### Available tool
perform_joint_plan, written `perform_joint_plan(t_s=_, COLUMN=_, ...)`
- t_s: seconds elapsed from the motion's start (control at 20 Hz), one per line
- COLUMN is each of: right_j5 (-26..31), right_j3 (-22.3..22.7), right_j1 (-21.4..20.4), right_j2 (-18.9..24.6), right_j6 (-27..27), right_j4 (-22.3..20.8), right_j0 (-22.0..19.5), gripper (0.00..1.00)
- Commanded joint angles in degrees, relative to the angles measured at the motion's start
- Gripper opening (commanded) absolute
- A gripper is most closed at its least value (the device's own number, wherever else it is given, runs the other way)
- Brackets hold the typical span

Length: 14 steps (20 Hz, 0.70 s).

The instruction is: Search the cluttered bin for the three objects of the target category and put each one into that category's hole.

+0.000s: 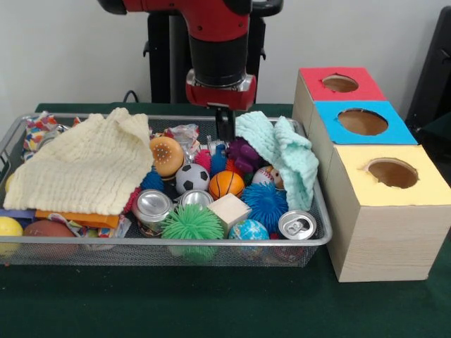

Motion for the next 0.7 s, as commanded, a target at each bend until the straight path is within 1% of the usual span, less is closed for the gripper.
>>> perform_joint_plan(t_s=0.05, right_j5=2.02, right_j3=-8.13, right_j1=5.09, right_j2=5.60, right_j6=-11.96, right_j4=-4.59, right_j0=-1.78, gripper=0.00)
perform_joint_plan(t_s=0.2, right_j5=2.31, right_j3=-8.42, right_j1=5.50, right_j2=6.55, right_j6=-12.48, right_j4=-5.06, right_j0=-2.82, gripper=0.00)
perform_joint_plan(t_s=0.5, right_j5=1.74, right_j3=-6.35, right_j1=4.60, right_j2=8.22, right_j6=-13.22, right_j4=-5.94, right_j0=-5.52, gripper=0.00)
perform_joint_plan(t_s=0.7, right_j5=3.14, right_j3=-7.83, right_j1=5.27, right_j2=9.10, right_j6=-15.32, right_j4=-6.89, right_j0=-7.34, gripper=0.00)
